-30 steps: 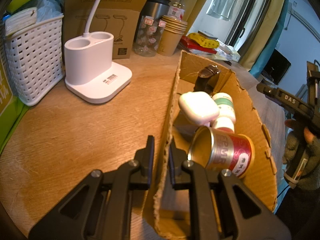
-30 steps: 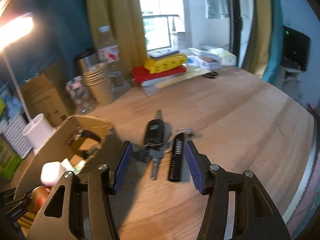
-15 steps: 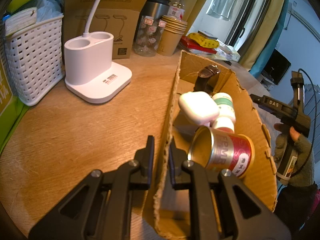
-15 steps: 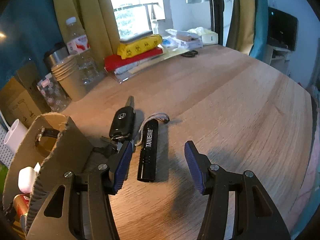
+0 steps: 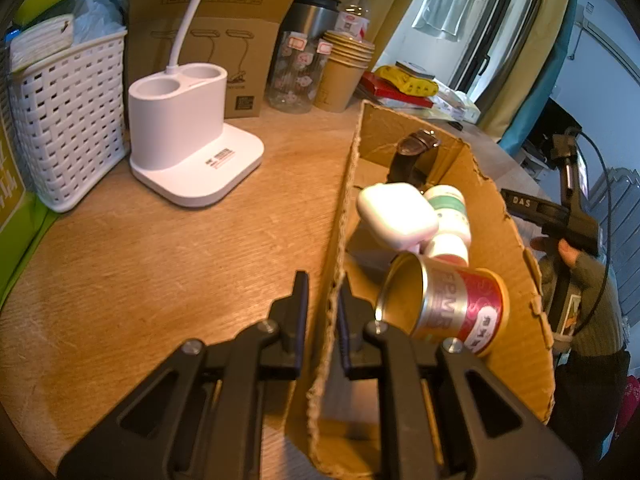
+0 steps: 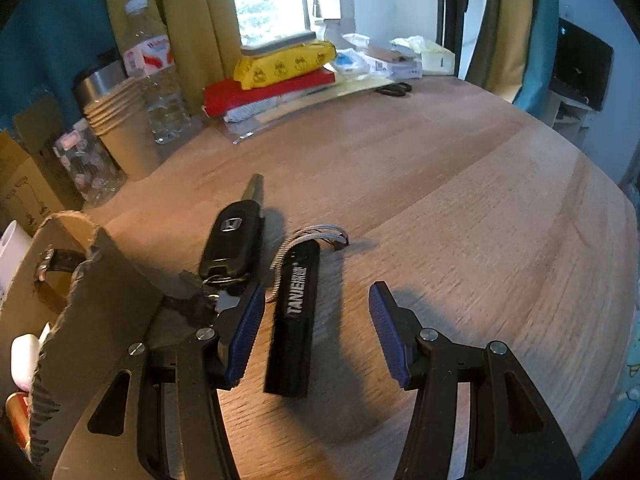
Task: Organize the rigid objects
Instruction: 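Move the right tool to the black flashlight and close on it, then lift the flashlight with the right tool, lower it into the box, release, then move the right tool to the black car key and close on it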
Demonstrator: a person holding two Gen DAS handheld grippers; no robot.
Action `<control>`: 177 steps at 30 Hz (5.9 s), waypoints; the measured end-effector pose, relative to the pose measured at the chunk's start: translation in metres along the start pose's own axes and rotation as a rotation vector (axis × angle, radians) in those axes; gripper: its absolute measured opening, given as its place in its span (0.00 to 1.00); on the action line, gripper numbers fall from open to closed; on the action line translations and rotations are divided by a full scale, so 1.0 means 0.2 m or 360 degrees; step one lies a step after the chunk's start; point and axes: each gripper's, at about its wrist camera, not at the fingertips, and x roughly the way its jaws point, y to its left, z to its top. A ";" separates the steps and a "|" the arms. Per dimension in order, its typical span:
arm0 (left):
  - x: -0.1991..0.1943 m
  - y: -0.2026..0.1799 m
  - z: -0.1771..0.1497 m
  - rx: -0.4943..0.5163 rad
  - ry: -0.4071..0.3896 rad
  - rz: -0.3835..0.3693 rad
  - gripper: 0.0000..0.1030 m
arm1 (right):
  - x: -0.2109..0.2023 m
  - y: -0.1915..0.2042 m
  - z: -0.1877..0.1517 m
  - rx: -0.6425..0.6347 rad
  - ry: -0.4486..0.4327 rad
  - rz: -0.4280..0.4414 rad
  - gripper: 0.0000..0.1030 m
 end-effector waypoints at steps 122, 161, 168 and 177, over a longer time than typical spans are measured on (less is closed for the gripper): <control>0.00 0.00 0.00 0.0001 0.0003 -0.0004 0.13 | -0.38 0.95 -0.10 -0.0715 -0.0188 0.0427 0.20; 0.00 0.00 0.00 0.0001 0.0003 -0.0004 0.13 | -0.49 0.60 -0.02 -0.0467 -0.0280 0.0341 0.31; 0.00 0.00 0.00 0.0002 0.0003 -0.0004 0.13 | -0.49 0.49 0.01 -0.0376 -0.0297 0.0303 0.43; 0.00 0.00 0.00 0.0001 0.0003 -0.0004 0.13 | -0.45 0.39 0.03 -0.0303 -0.0298 0.0263 0.45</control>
